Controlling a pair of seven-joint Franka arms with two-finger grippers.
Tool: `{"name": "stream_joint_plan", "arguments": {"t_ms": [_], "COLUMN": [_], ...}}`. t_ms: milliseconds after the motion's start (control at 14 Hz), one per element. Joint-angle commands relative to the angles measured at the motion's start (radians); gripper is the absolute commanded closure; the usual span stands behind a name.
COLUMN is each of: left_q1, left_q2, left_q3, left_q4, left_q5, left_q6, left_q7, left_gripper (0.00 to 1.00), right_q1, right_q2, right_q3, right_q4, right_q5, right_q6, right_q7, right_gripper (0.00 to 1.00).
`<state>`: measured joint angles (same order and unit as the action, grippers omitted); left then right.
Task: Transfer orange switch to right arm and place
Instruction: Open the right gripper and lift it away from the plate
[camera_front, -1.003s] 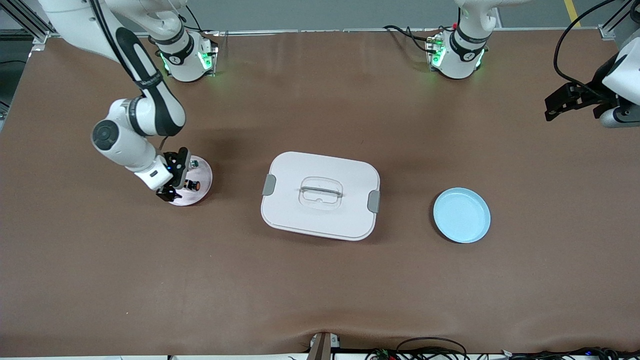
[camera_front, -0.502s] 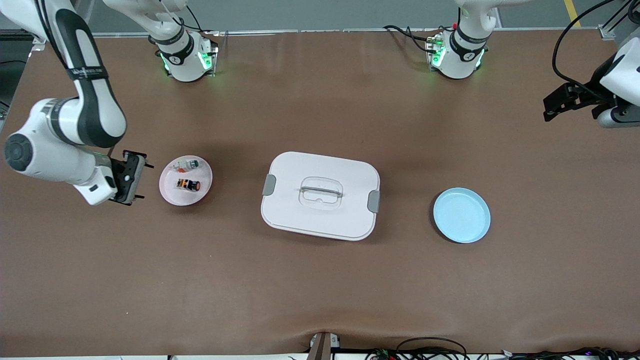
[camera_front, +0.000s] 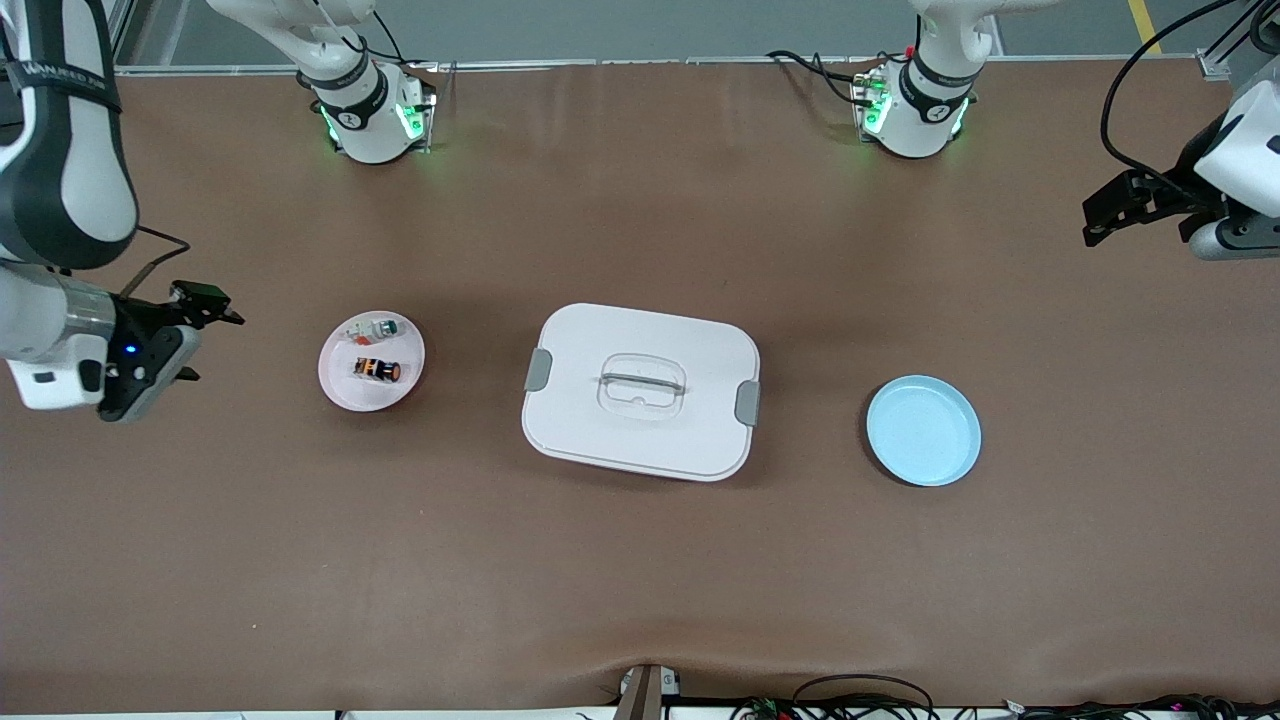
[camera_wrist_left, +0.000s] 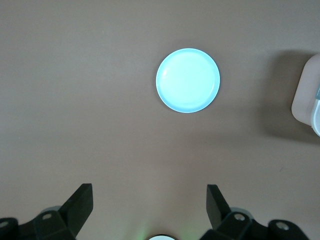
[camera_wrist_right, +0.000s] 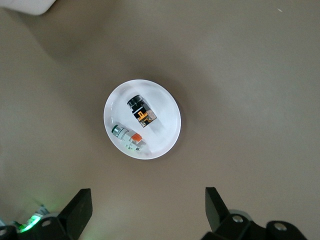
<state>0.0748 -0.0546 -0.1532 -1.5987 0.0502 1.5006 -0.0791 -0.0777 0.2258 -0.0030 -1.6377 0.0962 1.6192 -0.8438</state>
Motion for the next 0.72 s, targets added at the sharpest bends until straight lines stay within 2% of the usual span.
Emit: {"name": "stream_joint_plan", "arguments": {"t_ms": [0,215,502,645], "left_q1": [0.002,0.000,-0.001,-0.001], "left_q2": [-0.002,0.005,0.018,0.019], "left_q3": [-0.003,-0.003,-0.005,-0.005], "left_q4": [-0.010,-0.009,-0.009,-0.009], "left_q5": [-0.015,-0.016,-0.016,-0.016], "left_q6": [0.012,0.013,0.027,0.032], "left_q7": [0.021,0.021,0.021,0.021], "left_gripper": [0.00,0.00,0.00,0.00], "right_q1": [-0.005,0.012,0.021,0.026], "right_q2": [0.007,-0.006,-0.077,-0.072], "right_q3": [0.014,0.018,0.023,0.025], "right_q4": [0.084,0.160,0.170,0.243], "right_q5": [-0.026,-0.038,-0.038,-0.041], "right_q6": [-0.093,-0.192,-0.203,-0.225], "right_q7": [0.206,0.501,0.889,1.026], "right_gripper": [0.00,0.00,0.00,0.00]}}
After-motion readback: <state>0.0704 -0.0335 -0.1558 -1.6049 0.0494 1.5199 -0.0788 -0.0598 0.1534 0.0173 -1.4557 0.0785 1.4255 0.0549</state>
